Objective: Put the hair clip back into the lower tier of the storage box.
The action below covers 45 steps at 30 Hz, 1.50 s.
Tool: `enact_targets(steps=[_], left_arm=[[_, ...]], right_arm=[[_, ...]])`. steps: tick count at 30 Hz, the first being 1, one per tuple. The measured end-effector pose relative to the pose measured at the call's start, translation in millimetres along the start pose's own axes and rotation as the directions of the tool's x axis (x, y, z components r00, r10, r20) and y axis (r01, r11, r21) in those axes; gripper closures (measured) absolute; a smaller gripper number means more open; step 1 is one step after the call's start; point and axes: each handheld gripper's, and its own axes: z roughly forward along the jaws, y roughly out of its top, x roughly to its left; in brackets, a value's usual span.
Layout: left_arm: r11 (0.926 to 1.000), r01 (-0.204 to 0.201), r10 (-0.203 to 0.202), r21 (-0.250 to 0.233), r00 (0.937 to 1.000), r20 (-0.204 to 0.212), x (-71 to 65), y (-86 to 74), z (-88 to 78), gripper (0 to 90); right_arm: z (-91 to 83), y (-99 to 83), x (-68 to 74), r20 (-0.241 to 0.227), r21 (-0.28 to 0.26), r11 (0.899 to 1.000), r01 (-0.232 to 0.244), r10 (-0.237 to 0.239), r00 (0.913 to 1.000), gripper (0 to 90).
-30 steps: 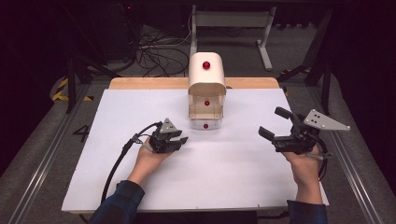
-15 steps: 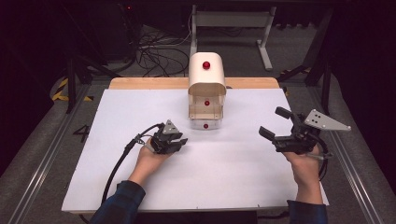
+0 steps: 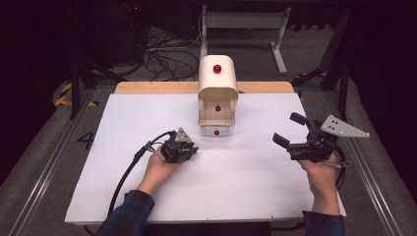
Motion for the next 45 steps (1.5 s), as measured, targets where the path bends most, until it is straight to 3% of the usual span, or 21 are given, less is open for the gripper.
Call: enact_targets(steps=[23, 45], left_arm=[[0.9996, 0.027, -0.027, -0.007, 0.9994, 0.023, 5.0, -1.1, 1.2, 76.5], [0.9923, 0.03, -0.03, -0.12, 0.9996, 0.0, 2.8, 10.8, -15.4, 76.5]], right_arm=[[0.4, -0.4, -0.6, 0.0, 0.001, 1.0, -0.003, 0.003, 1.0, 0.2], [0.7, -0.8, 0.0, -0.002, -0.003, 1.0, -0.003, 0.003, 1.0, 0.2]])
